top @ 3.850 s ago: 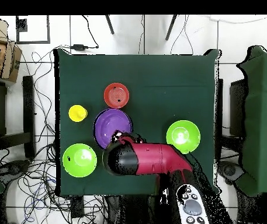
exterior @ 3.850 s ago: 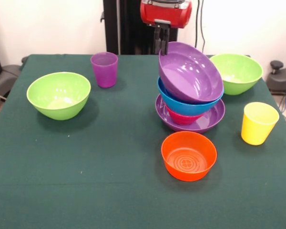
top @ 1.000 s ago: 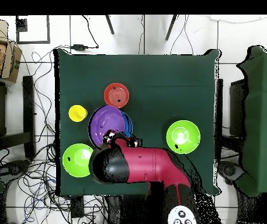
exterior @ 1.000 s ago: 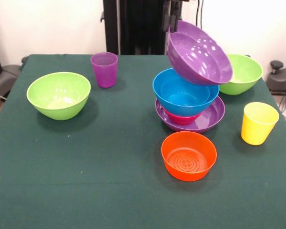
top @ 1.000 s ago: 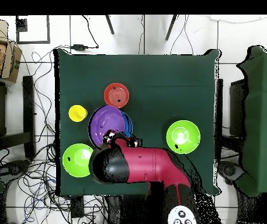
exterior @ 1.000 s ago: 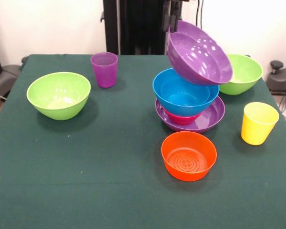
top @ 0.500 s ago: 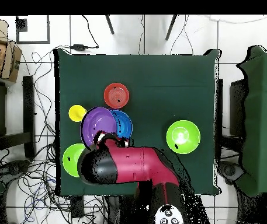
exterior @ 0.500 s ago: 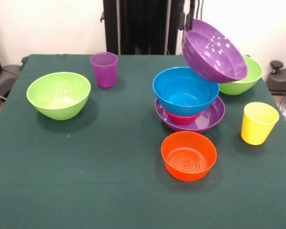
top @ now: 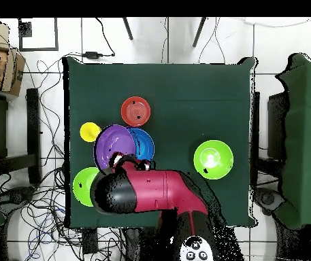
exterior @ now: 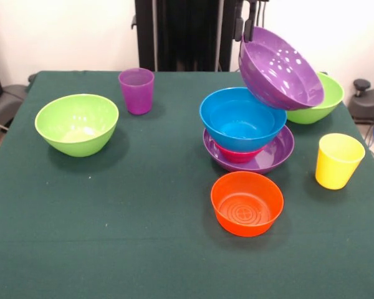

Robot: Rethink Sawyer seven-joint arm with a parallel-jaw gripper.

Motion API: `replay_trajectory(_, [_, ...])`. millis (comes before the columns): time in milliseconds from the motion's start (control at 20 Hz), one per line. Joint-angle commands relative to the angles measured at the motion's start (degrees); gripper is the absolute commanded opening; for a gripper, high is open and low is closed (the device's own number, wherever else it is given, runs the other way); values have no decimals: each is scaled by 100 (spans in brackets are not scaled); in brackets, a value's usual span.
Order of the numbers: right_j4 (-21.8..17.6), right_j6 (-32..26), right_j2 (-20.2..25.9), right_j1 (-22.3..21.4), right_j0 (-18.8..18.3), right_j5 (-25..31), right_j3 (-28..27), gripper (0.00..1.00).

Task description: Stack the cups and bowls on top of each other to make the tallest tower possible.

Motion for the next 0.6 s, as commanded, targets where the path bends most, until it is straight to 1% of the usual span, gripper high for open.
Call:
replay_trajectory(50, [88,324,120,237,1,508,-74,0])
replay_trajectory(250, [59,347,90,341,21,527,-207,0])
replay_trajectory(450, [70,388,66,207,75,526,-67,0])
replay_trajectory(600, [52,394,57,242,79,495,-80,0])
